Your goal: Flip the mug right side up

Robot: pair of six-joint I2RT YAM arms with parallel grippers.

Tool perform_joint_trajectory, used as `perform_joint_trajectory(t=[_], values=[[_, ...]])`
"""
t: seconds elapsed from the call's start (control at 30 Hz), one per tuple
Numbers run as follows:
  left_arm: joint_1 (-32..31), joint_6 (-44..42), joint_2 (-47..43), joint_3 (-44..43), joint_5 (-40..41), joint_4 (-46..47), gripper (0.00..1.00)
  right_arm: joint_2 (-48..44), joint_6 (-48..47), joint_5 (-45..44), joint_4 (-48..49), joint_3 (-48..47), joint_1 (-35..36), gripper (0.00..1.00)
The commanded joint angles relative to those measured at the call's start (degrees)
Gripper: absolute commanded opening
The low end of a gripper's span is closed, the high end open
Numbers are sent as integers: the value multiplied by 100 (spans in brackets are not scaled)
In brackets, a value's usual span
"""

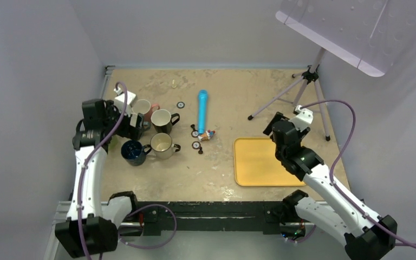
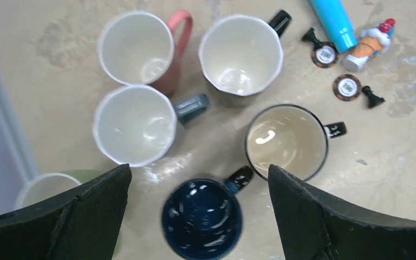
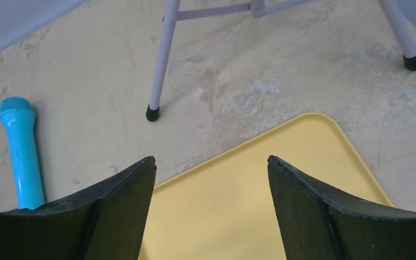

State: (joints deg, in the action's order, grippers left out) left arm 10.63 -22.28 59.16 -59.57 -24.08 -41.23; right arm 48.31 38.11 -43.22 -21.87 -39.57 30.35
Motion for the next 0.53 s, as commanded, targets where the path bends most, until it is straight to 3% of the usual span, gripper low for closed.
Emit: perform_joint_trajectory(t=[0.0, 0.23, 0.5], values=[[-35, 671, -979, 1213, -567, 1018, 100, -467, -94, -845, 409, 274, -3, 79], [-35, 872, -1809, 2506, -115, 1582, 100, -1408, -645, 14, 953, 693, -5, 77], [-31, 660, -1987, 2609, -202, 1502, 100, -2536, -1102, 712, 1897, 1378, -6, 79]])
